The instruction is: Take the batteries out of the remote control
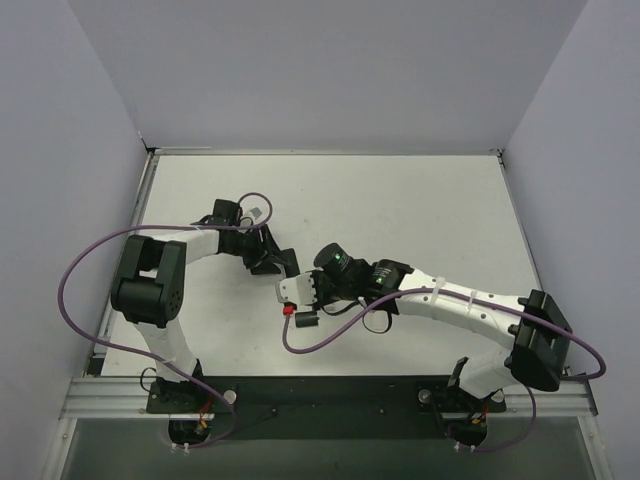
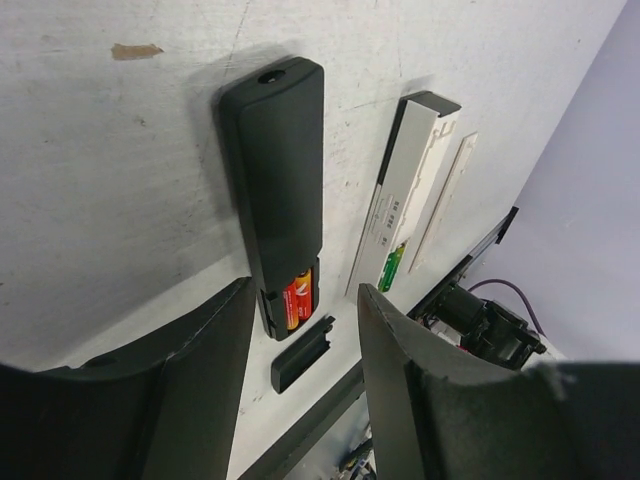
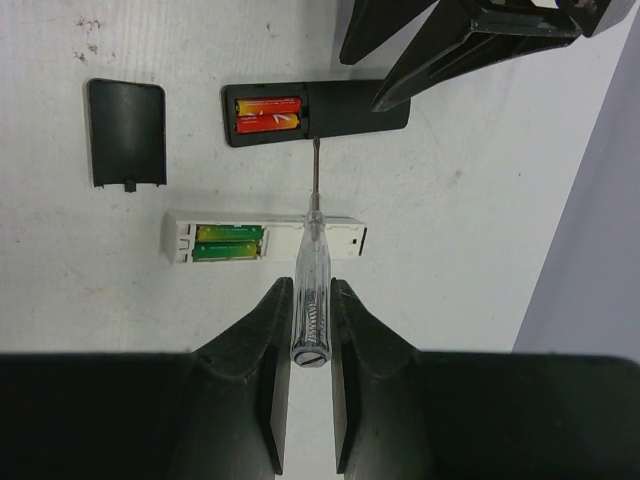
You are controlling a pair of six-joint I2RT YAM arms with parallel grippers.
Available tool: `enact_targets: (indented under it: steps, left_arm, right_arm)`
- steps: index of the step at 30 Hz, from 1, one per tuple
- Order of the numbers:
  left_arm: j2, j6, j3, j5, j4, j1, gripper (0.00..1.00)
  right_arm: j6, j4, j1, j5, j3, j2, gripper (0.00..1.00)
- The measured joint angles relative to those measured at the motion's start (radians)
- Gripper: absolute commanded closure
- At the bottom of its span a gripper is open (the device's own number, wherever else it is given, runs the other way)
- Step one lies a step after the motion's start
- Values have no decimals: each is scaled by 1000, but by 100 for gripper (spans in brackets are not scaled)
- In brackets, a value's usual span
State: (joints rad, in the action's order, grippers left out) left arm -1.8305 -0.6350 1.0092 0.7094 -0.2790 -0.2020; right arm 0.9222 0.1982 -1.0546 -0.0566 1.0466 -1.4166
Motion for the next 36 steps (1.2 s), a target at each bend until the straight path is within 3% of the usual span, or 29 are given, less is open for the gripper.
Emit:
enact_targets:
  steps: [6,11,36]
  left_arm:
    - [0,17,0,16,-5,0,46]
    - [0,27,-1,22,-10,-5,53]
    - [-71,17,0,119,29,-18,53]
  right_arm:
    - [35,3,-8,-1,32,-57,100]
    - [67,8,-14,-1,59,-87,100]
    - [185,135,-27,3,147,-196,100]
